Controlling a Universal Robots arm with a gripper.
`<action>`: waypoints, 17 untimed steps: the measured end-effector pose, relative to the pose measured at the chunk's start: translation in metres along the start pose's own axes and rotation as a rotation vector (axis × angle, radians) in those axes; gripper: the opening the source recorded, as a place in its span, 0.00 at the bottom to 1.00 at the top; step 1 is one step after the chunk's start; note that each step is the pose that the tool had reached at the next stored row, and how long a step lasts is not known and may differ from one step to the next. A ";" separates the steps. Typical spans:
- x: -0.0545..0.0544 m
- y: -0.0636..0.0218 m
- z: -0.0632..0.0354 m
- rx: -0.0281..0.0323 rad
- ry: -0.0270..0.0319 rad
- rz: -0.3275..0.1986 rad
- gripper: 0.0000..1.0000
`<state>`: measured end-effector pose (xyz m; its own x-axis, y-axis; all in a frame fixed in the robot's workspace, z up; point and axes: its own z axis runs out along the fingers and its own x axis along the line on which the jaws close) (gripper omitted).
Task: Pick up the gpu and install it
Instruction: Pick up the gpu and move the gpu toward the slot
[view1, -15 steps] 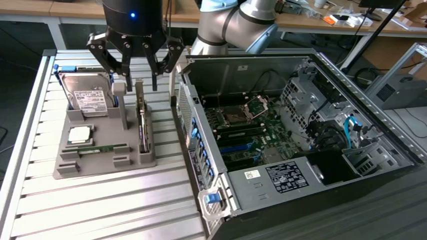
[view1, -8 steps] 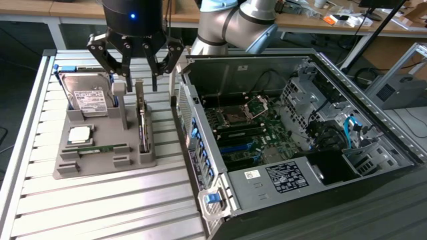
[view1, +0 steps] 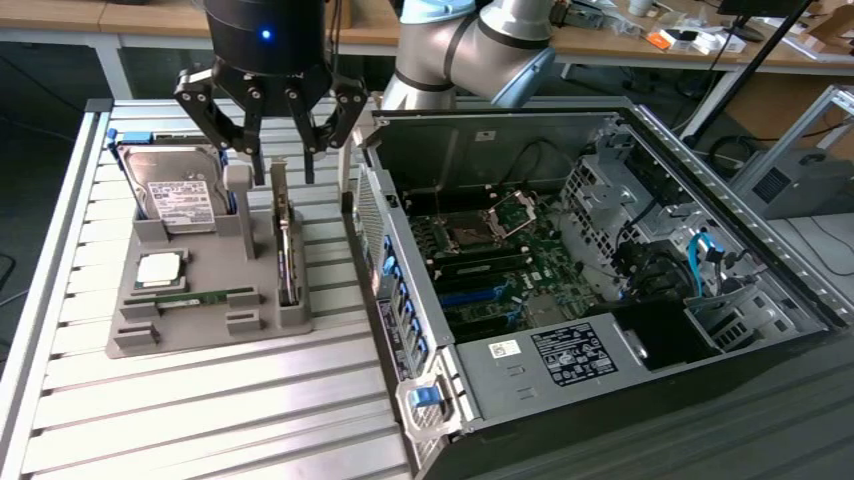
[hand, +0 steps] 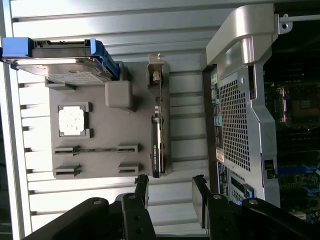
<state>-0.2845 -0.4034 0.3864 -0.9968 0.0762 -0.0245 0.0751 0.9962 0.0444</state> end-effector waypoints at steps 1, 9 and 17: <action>0.000 0.0000 0.0000 0.0001 0.0000 0.000 0.48; 0.000 -0.0007 0.0157 0.0000 0.0000 0.000 0.48; 0.000 -0.0008 0.0176 0.0001 0.0000 0.000 0.48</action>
<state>-0.2845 -0.4034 0.3688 -0.9968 0.0762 -0.0245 0.0751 0.9962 0.0443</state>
